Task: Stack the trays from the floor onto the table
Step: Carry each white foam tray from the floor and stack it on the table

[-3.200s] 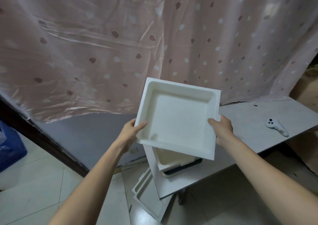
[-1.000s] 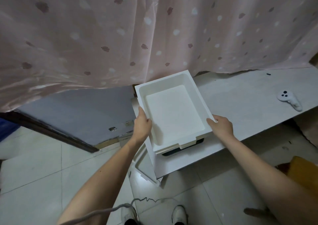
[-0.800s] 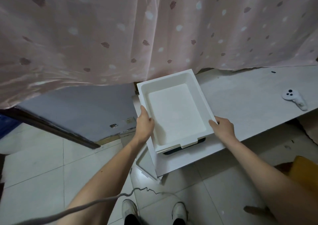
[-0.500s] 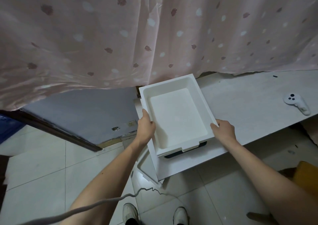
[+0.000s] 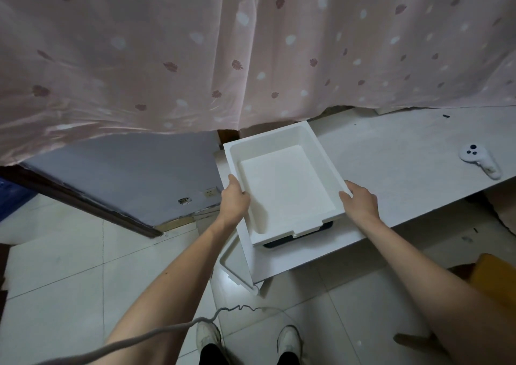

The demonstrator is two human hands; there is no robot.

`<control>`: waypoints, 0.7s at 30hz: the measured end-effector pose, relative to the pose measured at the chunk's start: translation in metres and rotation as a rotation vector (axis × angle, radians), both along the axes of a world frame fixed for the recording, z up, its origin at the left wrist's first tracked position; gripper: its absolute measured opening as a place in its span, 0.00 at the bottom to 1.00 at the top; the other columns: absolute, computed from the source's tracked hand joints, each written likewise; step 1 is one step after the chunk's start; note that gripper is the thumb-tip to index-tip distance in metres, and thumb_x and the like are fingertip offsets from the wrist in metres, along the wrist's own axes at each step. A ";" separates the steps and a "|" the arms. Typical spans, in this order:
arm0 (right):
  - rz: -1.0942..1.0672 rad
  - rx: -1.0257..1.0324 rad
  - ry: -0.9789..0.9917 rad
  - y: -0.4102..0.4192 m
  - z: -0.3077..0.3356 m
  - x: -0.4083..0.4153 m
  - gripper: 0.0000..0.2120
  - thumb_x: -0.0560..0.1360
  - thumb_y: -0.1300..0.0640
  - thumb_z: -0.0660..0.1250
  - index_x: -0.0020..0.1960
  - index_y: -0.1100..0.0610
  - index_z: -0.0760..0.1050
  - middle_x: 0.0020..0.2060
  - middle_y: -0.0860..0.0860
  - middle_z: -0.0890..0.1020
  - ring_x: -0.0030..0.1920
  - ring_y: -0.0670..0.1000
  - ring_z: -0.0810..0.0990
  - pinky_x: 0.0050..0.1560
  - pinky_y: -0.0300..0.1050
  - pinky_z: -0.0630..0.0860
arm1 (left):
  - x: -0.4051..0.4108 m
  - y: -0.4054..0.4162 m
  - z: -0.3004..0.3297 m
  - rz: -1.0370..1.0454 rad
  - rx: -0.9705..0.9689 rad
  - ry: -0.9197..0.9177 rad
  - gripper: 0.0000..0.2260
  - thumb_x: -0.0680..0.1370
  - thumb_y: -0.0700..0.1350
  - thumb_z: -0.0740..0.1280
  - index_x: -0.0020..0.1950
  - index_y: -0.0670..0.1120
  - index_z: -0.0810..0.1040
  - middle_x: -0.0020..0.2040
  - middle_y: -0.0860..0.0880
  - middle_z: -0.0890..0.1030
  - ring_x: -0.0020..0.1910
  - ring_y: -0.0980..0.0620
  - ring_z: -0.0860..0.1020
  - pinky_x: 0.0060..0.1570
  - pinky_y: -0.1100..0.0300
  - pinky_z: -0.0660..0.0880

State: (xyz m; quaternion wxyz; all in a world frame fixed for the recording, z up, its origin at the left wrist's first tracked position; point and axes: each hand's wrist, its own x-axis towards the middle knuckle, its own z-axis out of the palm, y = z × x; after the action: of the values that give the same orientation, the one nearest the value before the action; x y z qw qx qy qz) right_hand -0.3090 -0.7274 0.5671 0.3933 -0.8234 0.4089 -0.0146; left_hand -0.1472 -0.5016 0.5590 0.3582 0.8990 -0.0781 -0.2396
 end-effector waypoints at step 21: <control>0.009 -0.093 0.193 0.009 -0.010 0.020 0.21 0.81 0.54 0.56 0.72 0.60 0.66 0.62 0.59 0.78 0.59 0.62 0.76 0.55 0.49 0.74 | 0.008 0.021 -0.022 0.068 -0.164 0.030 0.12 0.84 0.44 0.51 0.49 0.38 0.70 0.41 0.43 0.75 0.43 0.42 0.73 0.41 0.51 0.69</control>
State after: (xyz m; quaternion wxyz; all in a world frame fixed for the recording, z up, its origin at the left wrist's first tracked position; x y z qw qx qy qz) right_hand -0.2894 -0.7183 0.5574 0.3135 -0.8400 0.4403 0.0477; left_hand -0.1387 -0.4809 0.5371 0.4398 0.8651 -0.0614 -0.2334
